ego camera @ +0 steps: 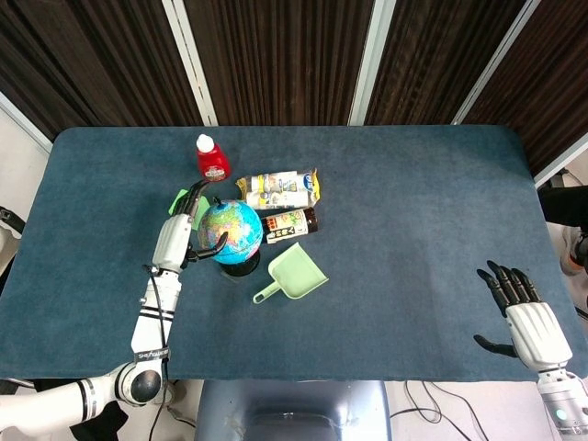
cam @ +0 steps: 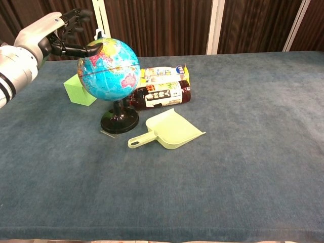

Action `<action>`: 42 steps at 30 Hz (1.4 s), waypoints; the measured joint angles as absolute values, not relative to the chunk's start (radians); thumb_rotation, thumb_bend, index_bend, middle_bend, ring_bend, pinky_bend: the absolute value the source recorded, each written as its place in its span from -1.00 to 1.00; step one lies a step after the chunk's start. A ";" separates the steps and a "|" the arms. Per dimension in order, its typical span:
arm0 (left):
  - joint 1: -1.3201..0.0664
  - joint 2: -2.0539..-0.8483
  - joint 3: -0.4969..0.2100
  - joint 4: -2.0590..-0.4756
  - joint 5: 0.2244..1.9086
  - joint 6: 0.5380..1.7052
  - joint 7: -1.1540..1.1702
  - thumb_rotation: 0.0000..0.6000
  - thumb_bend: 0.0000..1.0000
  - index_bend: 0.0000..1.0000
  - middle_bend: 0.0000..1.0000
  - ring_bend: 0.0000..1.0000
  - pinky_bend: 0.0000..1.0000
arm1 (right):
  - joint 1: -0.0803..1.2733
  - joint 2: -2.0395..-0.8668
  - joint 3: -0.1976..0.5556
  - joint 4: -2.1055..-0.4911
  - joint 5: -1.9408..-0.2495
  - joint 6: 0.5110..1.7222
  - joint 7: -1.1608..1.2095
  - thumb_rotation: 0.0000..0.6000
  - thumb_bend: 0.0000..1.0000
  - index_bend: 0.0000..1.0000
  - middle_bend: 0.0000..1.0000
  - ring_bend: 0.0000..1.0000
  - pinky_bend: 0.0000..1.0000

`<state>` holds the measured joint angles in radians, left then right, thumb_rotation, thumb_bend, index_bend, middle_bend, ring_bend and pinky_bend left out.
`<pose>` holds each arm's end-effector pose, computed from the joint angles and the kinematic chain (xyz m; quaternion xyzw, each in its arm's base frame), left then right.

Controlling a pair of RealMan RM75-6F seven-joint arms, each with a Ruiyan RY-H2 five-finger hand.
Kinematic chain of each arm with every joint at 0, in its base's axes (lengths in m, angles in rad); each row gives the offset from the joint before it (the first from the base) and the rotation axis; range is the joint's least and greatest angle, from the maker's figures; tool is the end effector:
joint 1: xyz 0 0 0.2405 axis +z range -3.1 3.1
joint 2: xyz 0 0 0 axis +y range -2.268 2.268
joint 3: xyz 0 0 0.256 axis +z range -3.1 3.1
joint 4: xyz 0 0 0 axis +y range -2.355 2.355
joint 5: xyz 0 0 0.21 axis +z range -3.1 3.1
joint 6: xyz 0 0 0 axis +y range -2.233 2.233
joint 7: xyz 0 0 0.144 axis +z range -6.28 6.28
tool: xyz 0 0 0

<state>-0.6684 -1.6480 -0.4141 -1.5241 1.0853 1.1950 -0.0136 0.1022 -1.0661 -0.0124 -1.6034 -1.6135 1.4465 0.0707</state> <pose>-0.1153 0.3624 0.0255 -0.4970 -0.5132 -0.5897 0.3766 -0.3072 -0.1722 0.1570 0.6461 -0.3908 0.3816 0.5331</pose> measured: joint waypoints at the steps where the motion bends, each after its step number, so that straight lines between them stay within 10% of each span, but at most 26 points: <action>1: -0.670 -1.648 -0.415 -1.521 1.083 1.193 -0.014 0.86 -0.35 -1.00 -1.00 -1.00 -0.99 | 0.102 -1.066 -0.013 -1.604 -1.614 1.446 0.070 1.00 -0.64 -1.00 -1.00 -1.00 -1.00; 42: -0.563 -1.510 -0.361 -1.514 1.153 1.199 -0.181 0.94 -0.35 -1.00 -1.00 -1.00 -0.98 | 0.096 -1.071 -0.011 -1.606 -1.617 1.460 0.056 1.00 -0.64 -1.00 -1.00 -1.00 -1.00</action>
<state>-0.5632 -1.5096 -0.3612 -1.5138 1.1532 1.1985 -0.1805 0.0956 -1.0715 -0.0110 -1.6058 -1.6171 1.4595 0.0562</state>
